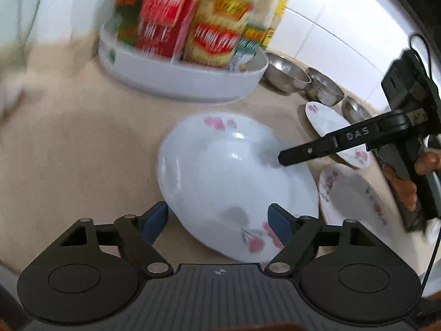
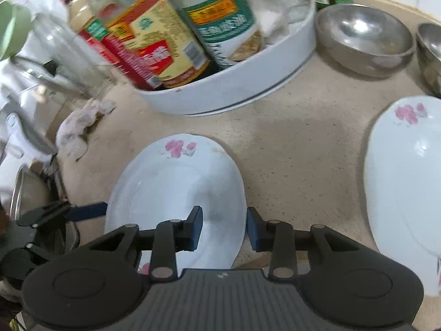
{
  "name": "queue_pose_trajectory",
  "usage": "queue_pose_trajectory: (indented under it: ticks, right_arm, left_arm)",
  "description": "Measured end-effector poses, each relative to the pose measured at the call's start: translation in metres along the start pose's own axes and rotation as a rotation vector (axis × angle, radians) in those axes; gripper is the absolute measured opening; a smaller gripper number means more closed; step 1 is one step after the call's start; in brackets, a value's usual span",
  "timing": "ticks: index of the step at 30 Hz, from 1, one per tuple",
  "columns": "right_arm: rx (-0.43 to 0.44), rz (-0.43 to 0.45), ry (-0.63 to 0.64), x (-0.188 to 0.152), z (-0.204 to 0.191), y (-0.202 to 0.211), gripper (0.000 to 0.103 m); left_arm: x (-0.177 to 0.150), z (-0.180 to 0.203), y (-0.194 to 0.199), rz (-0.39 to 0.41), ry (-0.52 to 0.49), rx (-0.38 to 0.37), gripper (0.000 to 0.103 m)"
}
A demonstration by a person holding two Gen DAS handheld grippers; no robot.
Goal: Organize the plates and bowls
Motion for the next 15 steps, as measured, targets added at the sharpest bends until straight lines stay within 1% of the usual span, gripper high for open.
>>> queue_pose_trajectory:
  ticks: [1,2,5,6,9,12,15]
  right_arm:
    - [0.019,-0.003,0.011,-0.001,0.0,0.0,0.035]
    - [0.032,-0.003,0.013,-0.001,0.0,0.0,0.035]
    - [0.04,0.002,0.025,0.0,0.001,0.0,0.035]
    - [0.034,0.001,0.037,0.0,0.0,0.0,0.035]
    - [0.005,-0.001,0.116,0.0,-0.004,-0.001,0.034]
    - [0.003,0.005,0.119,0.0,-0.004,-0.001,0.034]
    - [0.003,0.012,0.104,0.0,-0.002,0.0,0.033]
  left_arm:
    - [-0.002,0.0,0.002,0.046,0.034,0.004,0.086]
    - [-0.002,0.001,0.003,0.077,0.047,0.006,0.086]
    - [0.0,0.001,0.0,0.14,0.053,0.04,0.085]
    - [0.002,-0.001,-0.001,0.148,0.044,0.058,0.085]
    - [0.013,-0.007,-0.01,0.157,0.018,0.107,0.078]
    - [0.015,-0.008,-0.011,0.174,0.02,0.123,0.072]
    - [0.012,-0.006,-0.01,0.182,0.025,0.117,0.071]
Point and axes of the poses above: each gripper's, at about its wrist camera, not at the fingertips, and y roughly against the way its jaws point, z to its right, x to its top, the point moved 8 cm from there along -y, roughly the way its jaws point, and after that the axes turned 5 degrees about -y, right-handed, at the moved point
